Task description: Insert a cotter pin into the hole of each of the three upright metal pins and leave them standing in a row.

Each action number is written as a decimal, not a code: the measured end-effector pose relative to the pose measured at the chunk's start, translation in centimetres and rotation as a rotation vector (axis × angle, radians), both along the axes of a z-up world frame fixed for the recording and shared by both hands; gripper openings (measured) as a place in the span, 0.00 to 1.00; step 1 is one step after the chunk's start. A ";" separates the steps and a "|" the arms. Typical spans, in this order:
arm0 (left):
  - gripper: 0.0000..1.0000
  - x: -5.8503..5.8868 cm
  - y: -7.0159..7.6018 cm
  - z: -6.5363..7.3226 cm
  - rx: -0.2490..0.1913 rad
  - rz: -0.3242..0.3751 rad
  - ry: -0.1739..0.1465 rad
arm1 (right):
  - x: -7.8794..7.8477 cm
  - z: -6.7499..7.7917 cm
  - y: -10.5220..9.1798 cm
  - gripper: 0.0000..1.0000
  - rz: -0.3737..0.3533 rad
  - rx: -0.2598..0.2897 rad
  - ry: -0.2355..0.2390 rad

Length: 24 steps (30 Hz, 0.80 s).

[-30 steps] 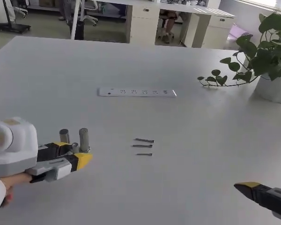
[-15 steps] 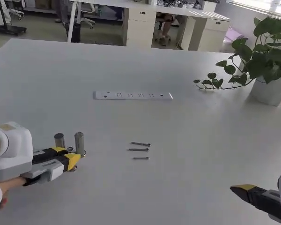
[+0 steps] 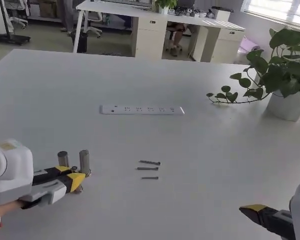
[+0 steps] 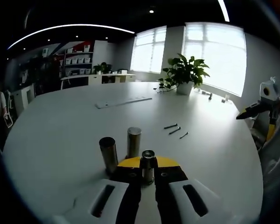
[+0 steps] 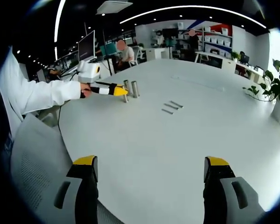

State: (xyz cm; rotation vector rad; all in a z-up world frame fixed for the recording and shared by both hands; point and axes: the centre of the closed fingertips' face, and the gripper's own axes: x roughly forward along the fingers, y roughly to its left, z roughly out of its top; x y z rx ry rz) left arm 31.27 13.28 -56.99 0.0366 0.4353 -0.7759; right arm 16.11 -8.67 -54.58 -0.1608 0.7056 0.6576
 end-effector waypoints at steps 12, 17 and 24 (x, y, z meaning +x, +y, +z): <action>0.07 -2.6 -2.5 1.7 0.052 -0.145 -0.090 | 0.0 0.4 0.0 0.92 0.001 0.003 -0.014; 0.07 -3.8 -3.8 2.0 0.049 -0.171 -0.106 | -0.2 0.3 0.1 0.92 0.006 0.000 -0.017; 0.07 -5.4 -5.4 1.4 0.050 -0.209 -0.094 | -0.5 0.4 0.1 0.92 0.006 0.000 -0.026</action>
